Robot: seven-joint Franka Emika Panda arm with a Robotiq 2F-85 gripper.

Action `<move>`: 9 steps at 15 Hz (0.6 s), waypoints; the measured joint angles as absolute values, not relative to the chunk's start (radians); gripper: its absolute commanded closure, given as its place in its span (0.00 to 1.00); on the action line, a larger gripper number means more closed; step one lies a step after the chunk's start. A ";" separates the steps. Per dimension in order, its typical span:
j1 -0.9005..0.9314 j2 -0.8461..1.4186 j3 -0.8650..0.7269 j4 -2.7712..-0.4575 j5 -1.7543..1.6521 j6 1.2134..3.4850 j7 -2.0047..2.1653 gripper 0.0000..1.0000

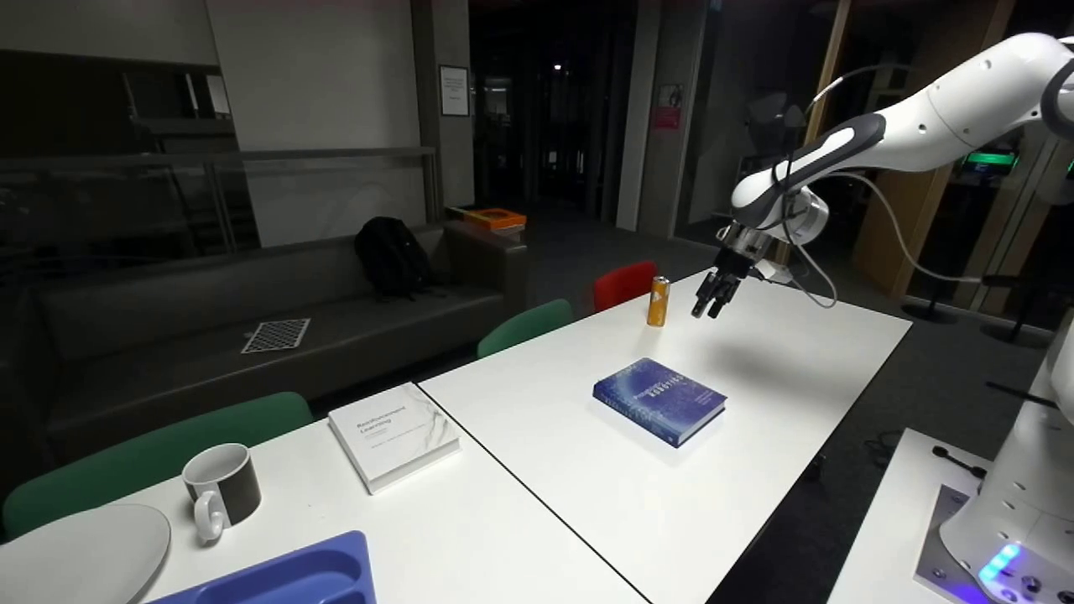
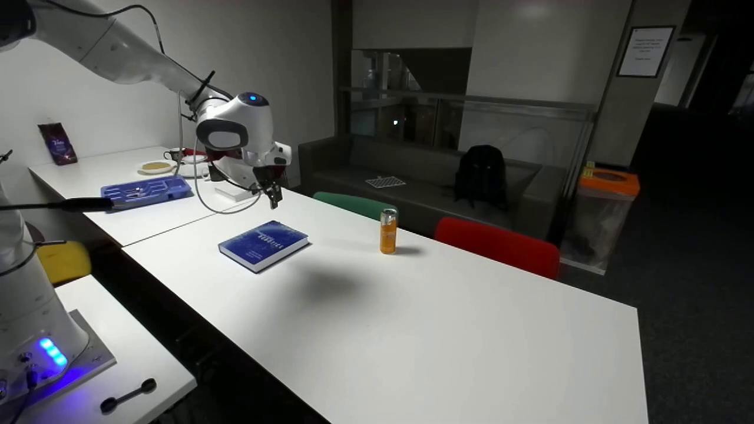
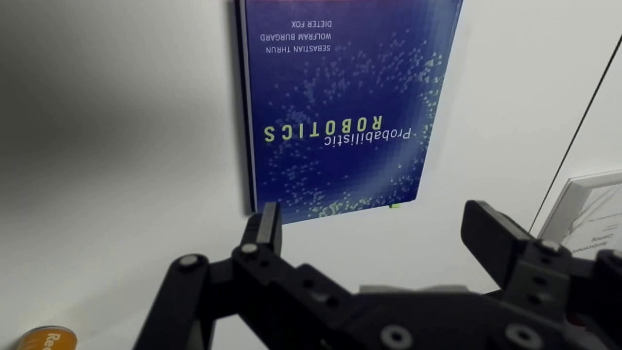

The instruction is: Open the blue book.

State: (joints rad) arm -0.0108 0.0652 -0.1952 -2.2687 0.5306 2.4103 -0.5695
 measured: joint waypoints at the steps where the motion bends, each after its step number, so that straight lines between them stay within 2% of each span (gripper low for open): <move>1: -0.016 0.072 -0.191 -2.262 0.537 2.403 -0.571 0.00; 9: -0.036 0.082 -0.147 -2.258 0.536 2.401 -0.557 0.00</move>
State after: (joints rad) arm -0.0360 0.0816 -0.1470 -2.2584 0.5361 2.4014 -0.5568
